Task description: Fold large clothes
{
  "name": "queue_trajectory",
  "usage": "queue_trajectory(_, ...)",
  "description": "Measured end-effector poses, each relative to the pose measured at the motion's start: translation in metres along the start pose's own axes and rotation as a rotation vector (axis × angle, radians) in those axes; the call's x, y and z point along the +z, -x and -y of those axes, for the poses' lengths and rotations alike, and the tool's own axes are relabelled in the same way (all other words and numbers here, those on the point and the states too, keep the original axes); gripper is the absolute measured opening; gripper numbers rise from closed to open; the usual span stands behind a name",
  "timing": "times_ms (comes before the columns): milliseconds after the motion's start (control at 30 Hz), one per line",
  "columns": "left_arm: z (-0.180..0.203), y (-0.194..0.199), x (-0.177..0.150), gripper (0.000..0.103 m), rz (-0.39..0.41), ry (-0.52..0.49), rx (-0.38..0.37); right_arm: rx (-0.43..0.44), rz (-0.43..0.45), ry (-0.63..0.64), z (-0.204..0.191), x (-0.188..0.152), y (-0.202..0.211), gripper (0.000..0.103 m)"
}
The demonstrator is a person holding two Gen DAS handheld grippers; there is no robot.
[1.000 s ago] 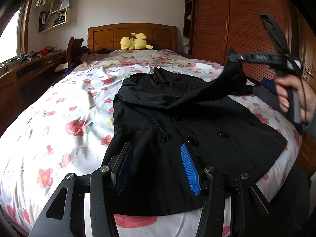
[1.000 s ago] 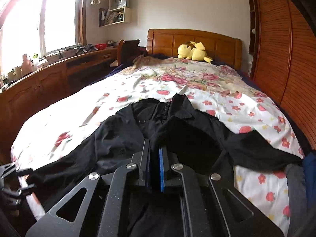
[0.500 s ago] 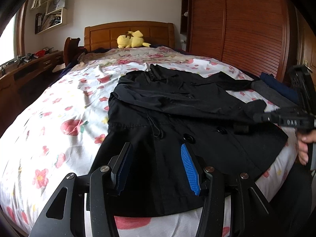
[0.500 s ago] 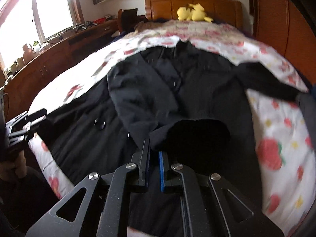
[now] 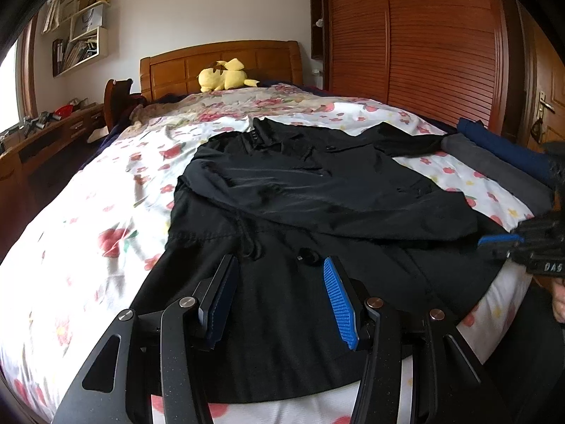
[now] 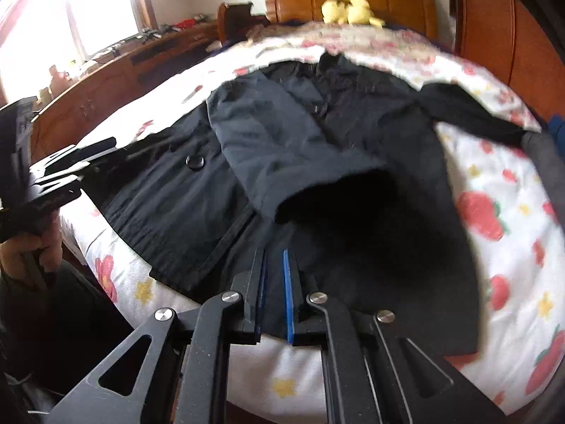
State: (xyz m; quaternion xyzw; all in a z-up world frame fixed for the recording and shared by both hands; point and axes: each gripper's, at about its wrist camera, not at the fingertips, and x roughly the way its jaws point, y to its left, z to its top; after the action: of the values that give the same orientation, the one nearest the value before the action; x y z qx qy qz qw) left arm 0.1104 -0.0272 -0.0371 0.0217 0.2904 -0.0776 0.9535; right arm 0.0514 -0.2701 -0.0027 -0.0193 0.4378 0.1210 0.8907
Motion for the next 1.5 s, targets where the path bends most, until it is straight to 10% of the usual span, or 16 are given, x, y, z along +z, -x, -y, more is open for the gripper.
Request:
queue_trajectory(167,0.016,-0.004,0.005,0.052,-0.007,-0.013,0.009,-0.041,0.098,0.056,0.019,0.019,0.018,0.038)
queue_trajectory(500,0.042,-0.003,0.017,0.052,-0.006,0.028,0.057,0.066,0.061,0.11,0.039,0.052,-0.022,0.038)
queue_trajectory(967,0.058,-0.046,0.045,0.057,0.034,-0.006,0.037,0.134,-0.008,0.073,0.056,0.015,-0.055,0.038)
queue_trajectory(1133,0.053,-0.076,0.057,0.057,0.032,0.0,-0.001,0.066,0.071,0.054,0.065,0.018,-0.029,0.045)
queue_trajectory(1233,0.051,-0.092,0.062,0.057,0.032,-0.013,-0.012,0.02,0.119,0.011,0.085,0.026,-0.013,0.079)
queue_trajectory(1500,0.041,-0.123,0.052,0.057,0.018,0.013,-0.018,-0.091,0.136,-0.081,0.143,0.056,-0.012,0.081)
